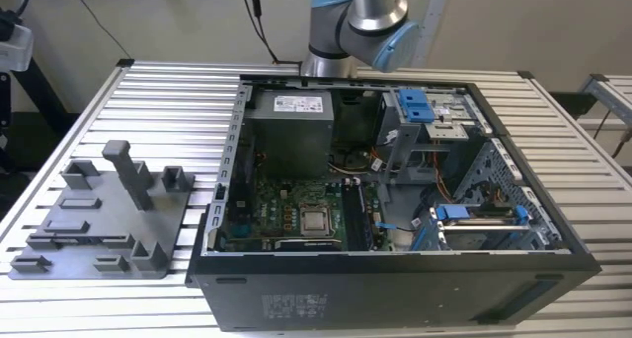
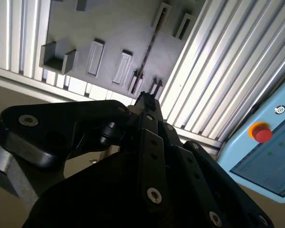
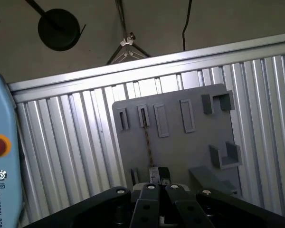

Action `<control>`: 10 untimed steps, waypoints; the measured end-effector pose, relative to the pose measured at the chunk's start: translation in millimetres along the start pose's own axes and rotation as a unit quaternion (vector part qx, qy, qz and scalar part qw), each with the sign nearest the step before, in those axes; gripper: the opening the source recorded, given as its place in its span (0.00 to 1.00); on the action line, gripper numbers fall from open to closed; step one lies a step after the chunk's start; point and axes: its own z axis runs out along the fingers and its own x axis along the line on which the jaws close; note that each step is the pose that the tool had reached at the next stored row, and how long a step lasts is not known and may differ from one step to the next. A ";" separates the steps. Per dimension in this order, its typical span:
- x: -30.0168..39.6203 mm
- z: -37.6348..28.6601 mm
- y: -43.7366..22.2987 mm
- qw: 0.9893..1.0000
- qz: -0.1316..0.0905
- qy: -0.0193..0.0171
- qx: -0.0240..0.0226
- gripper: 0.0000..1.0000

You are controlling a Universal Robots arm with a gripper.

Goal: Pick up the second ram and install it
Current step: 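Pick up the second ram and move it above second insertion slot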

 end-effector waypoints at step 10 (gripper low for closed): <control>0.0 0.1 0.0 1.000 0.000 0.000 0.000 0.42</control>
